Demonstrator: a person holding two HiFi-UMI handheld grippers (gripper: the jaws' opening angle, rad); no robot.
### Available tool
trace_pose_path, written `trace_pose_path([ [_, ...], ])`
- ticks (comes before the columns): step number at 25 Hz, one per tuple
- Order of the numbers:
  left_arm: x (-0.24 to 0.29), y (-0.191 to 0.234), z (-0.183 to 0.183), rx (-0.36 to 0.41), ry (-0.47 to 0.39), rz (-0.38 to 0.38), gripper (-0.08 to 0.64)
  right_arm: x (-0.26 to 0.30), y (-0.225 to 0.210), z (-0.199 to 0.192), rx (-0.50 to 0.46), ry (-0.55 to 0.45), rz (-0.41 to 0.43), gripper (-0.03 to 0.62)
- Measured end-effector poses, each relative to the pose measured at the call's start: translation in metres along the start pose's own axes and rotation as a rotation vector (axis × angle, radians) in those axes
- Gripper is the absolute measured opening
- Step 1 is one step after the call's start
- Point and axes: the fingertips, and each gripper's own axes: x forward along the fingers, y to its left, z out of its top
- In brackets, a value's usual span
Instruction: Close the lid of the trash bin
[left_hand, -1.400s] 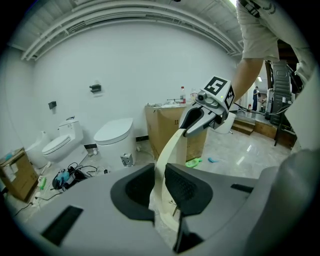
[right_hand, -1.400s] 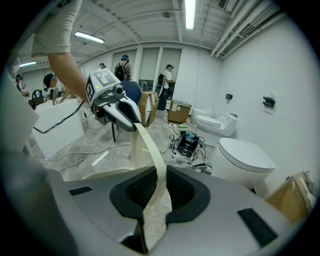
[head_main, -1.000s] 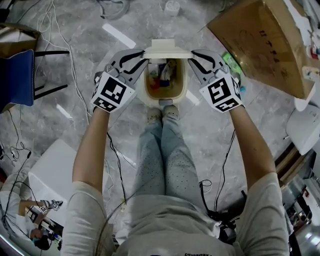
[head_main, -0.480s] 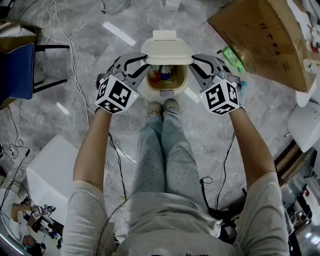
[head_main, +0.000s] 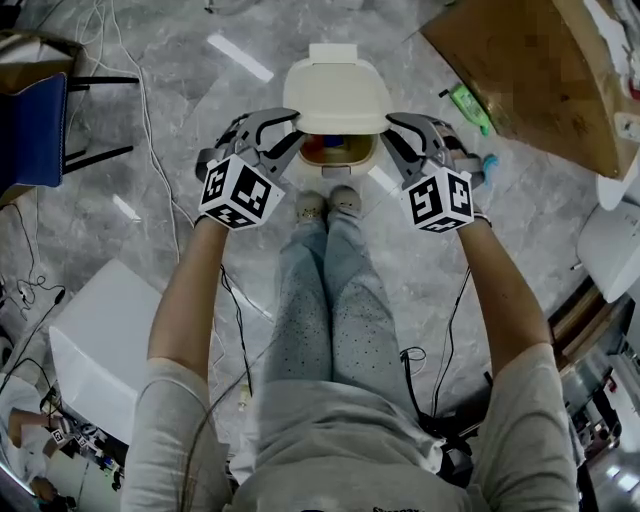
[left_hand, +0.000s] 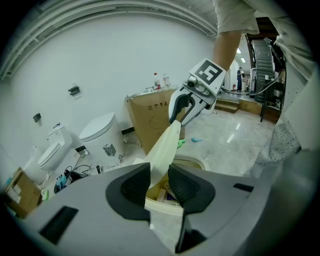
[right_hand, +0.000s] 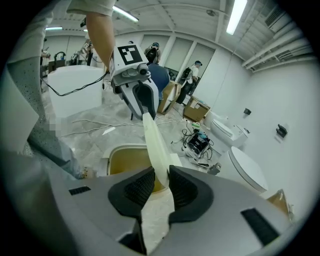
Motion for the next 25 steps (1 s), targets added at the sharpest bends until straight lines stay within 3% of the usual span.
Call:
trace_pose_path([
  [12,0.007,-0.031,-0.022,0.032,0.055,-0.013,0.132,0.004,0.036,-0.016,-0.072,0.032,0.033,0.109],
  [25,0.022,-0.060,-0.050,0.121,0.157,0.001,0.141,0.018,0.072,-0.037,-0.145,0.086,0.049,0.118],
])
